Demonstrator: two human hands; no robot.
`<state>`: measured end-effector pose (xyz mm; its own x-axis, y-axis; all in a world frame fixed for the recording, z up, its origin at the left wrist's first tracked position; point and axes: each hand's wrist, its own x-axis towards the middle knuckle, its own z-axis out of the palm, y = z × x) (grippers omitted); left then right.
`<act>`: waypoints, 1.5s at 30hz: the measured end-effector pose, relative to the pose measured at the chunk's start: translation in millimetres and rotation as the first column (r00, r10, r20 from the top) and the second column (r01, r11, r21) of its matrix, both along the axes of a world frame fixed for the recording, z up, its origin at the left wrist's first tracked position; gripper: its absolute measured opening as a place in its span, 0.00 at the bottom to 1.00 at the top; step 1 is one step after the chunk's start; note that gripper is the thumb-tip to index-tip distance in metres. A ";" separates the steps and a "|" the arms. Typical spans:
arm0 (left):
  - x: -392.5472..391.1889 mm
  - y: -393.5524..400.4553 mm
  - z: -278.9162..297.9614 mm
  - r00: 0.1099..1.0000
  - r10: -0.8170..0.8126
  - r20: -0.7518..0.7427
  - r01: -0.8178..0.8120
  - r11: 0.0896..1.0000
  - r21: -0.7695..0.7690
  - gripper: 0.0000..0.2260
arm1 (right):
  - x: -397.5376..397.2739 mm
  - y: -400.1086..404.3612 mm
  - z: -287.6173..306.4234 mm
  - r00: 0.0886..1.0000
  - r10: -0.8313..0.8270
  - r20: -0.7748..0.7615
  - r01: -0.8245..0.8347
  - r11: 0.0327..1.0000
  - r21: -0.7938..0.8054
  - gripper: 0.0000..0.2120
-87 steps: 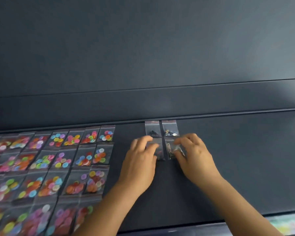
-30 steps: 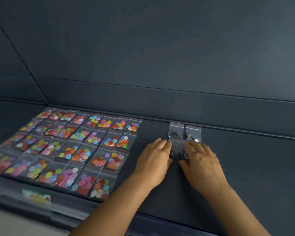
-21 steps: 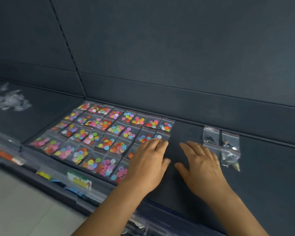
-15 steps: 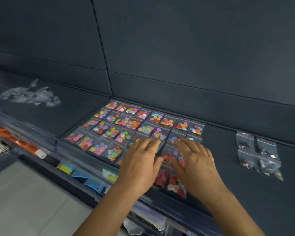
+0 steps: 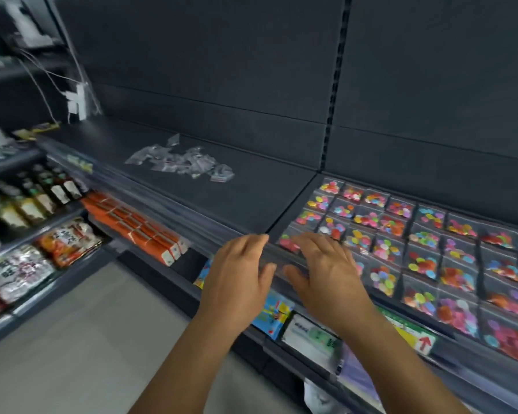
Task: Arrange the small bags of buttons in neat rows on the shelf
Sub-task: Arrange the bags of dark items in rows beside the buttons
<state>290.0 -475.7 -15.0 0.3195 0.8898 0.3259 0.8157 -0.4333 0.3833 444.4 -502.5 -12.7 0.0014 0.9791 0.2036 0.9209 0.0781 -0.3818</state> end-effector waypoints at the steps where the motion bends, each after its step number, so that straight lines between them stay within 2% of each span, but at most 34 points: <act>1: -14.7 5.0 -0.9 1.000 0.021 0.006 -0.021 1.000 -0.006 0.22 | -14.1 8.0 -0.2 1.000 0.022 0.000 -0.022 1.000 -0.003 0.25; 10: -117.9 74.7 -18.7 0.985 0.166 0.057 -0.164 0.986 -0.034 0.22 | -111.8 101.7 -11.2 0.985 0.172 0.005 -0.172 0.985 -0.012 0.25; 17: -158.9 182.1 -23.1 0.986 0.168 0.023 -0.167 0.986 -0.027 0.22 | -152.7 212.8 -14.8 0.983 0.180 -0.024 -0.180 0.984 0.016 0.25; 22: -168.6 263.0 -22.1 0.994 0.113 0.005 -0.113 0.993 -0.040 0.23 | -160.7 287.0 -12.2 0.989 0.144 -0.041 -0.144 0.990 0.005 0.25; 28: -154.1 337.9 -25.4 0.999 0.006 -0.040 -0.009 0.998 -0.065 0.24 | -143.2 341.6 -19.8 0.999 -0.025 -0.034 0.023 0.997 -0.080 0.25; 32: -142.0 377.6 -31.2 0.996 -0.031 -0.089 0.023 0.996 -0.086 0.25 | -133.5 358.3 -30.5 0.981 -0.194 0.004 0.192 0.969 -0.157 0.28; 36: -131.8 402.6 -36.0 0.990 -0.058 -0.129 0.046 0.995 -0.090 0.25 | -132.9 365.1 -38.3 0.962 -0.271 -0.016 0.261 0.939 -0.224 0.29; 41: -123.8 422.0 -37.2 0.986 -0.082 -0.146 0.079 0.997 -0.024 0.22 | -137.0 373.0 -36.5 0.910 -0.378 -0.169 0.344 0.917 -0.201 0.28; 45: -123.8 433.5 -34.9 0.993 -0.097 -0.064 0.095 0.995 -0.036 0.18 | -139.5 376.3 -34.3 0.791 -0.500 -0.352 0.429 0.864 -0.263 0.21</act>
<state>166.2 -42.2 -49.9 0.4240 0.8638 0.2723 0.7947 -0.4991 0.3456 304.9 -126.2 -47.0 0.5099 0.8570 -0.0747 0.5960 -0.4145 -0.6878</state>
